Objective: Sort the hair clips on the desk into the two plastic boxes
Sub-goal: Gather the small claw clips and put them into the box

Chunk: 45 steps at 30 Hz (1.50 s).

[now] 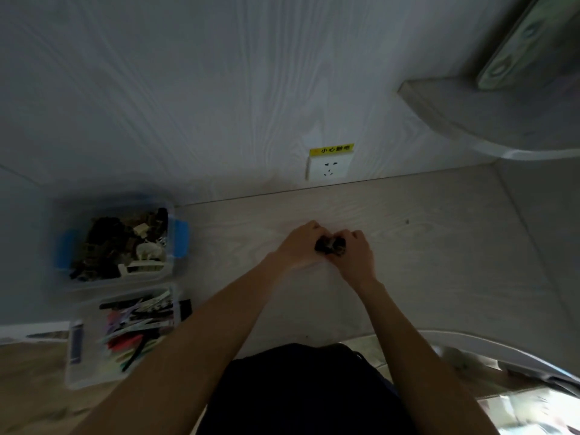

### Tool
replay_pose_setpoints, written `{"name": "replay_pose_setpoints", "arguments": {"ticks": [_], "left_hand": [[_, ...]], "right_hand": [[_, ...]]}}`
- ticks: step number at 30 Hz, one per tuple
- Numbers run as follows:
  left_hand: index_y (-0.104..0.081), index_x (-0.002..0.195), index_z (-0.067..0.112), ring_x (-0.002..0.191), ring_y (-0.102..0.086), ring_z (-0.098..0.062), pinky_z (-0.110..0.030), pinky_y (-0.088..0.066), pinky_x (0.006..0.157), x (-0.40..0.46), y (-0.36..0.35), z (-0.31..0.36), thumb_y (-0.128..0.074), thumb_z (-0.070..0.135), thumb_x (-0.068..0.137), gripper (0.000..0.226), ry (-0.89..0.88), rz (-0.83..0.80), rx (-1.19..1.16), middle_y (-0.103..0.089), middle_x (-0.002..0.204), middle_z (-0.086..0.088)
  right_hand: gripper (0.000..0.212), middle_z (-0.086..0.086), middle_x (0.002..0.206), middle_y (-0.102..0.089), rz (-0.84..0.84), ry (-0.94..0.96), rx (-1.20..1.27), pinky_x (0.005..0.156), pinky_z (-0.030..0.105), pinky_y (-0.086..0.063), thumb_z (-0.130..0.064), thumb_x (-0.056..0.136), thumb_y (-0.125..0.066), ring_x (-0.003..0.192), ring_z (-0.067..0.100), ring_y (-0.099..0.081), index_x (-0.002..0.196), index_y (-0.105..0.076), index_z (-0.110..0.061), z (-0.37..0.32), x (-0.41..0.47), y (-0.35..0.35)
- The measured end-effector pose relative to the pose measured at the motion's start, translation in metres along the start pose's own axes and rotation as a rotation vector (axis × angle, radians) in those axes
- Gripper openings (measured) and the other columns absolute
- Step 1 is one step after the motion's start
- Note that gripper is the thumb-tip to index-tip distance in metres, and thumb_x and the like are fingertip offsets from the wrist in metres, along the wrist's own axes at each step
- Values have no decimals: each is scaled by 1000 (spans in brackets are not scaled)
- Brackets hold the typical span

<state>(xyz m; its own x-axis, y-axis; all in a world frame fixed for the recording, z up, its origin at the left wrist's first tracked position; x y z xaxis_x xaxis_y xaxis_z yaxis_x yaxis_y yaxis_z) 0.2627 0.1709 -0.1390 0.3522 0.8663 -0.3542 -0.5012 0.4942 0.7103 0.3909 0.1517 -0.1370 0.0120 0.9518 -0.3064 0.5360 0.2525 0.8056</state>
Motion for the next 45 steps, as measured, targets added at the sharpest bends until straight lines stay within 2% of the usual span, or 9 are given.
{"name": "replay_pose_setpoints", "arguments": {"ticks": [7, 11, 15, 17, 20, 25, 31, 37, 45], "left_hand": [[-62, 115, 16, 106, -57, -22, -30, -43, 92, -11, 2, 1, -62, 25, 85, 31, 57, 55, -205, -63, 116, -7], [-63, 113, 15, 104, -60, -17, -16, -42, 83, -22, 2, -6, -62, 21, 87, 26, 117, 105, -410, -65, 115, -5], [-66, 107, 15, 101, -64, -19, -25, -49, 90, -41, 16, -6, -63, 16, 86, 21, 97, 206, -594, -68, 110, -5], [-65, 108, 16, 97, -65, -12, -16, -49, 86, -57, 28, -7, -62, 13, 87, 21, 64, 277, -621, -68, 108, -3], [-63, 107, 27, 88, -62, 6, -6, -46, 78, -95, 55, -16, -62, 13, 87, 24, 63, 422, -648, -66, 102, 11], [-62, 102, 29, 84, -61, 8, -7, -47, 76, -153, 87, -54, -65, 12, 84, 24, 140, 651, -656, -64, 96, 16], [-63, 104, 15, 78, -62, -5, -9, -47, 71, -135, 60, -73, -67, 15, 83, 21, 255, 480, -467, -68, 100, 0], [-62, 107, 15, 96, -62, -15, -19, -42, 82, -118, 39, -76, -62, 17, 85, 22, 310, 369, -280, -67, 109, -3], [-62, 113, 16, 89, -62, -8, -12, -49, 80, -164, 86, -61, -63, 19, 87, 26, 170, 641, -386, -67, 104, 3]], "right_hand": [[34, 12, 105, -64, 96, -15, 139, 74, 30, -44, -20, 77, -72, 94, 28, -61, 107, -60, -9, 5, -4, 2], [29, 10, 96, -69, 116, 21, 271, 76, 32, -53, -18, 75, -75, 87, 23, -66, 101, -64, -10, -1, -13, 4], [24, -1, 85, -64, 108, 48, 458, 63, 5, -47, -20, 75, -76, 68, -2, -59, 95, -64, -12, -22, -23, 13], [24, -1, 84, -63, 89, 106, 516, 57, 1, -43, -20, 77, -74, 63, -7, -58, 96, -63, -10, -38, -27, 16], [23, 0, 84, -62, -6, 213, 623, 60, 8, -51, -17, 78, -72, 71, 4, -62, 97, -61, -11, -76, -34, 14], [20, -1, 87, -61, -106, 400, 517, 63, 20, -57, -16, 80, -71, 70, 10, -63, 96, -60, -13, -130, -42, -3], [20, 11, 98, -65, 89, 203, 70, 75, 28, -43, -13, 81, -68, 87, 24, -61, 100, -62, -11, -63, -32, -5], [26, 15, 106, -58, -86, 51, -27, 79, 31, -42, -18, 82, -67, 96, 31, -58, 107, -60, -13, -22, -23, -17], [9, 17, 92, -63, -134, 245, 85, 72, 37, -56, -15, 83, -66, 72, 28, -65, 90, -64, -9, -92, -20, -31]]}}
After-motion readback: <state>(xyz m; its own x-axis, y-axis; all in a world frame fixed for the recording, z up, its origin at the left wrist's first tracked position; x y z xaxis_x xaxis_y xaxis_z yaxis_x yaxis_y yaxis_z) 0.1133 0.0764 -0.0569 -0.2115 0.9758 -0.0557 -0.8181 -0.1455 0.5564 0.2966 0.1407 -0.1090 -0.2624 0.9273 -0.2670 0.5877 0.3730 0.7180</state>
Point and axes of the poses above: each hand's wrist, its own x-axis towards the middle knuckle, its own y-axis out of the back of the hand, z = x × y, the point moved 2 cm from there along x, towards the middle knuckle
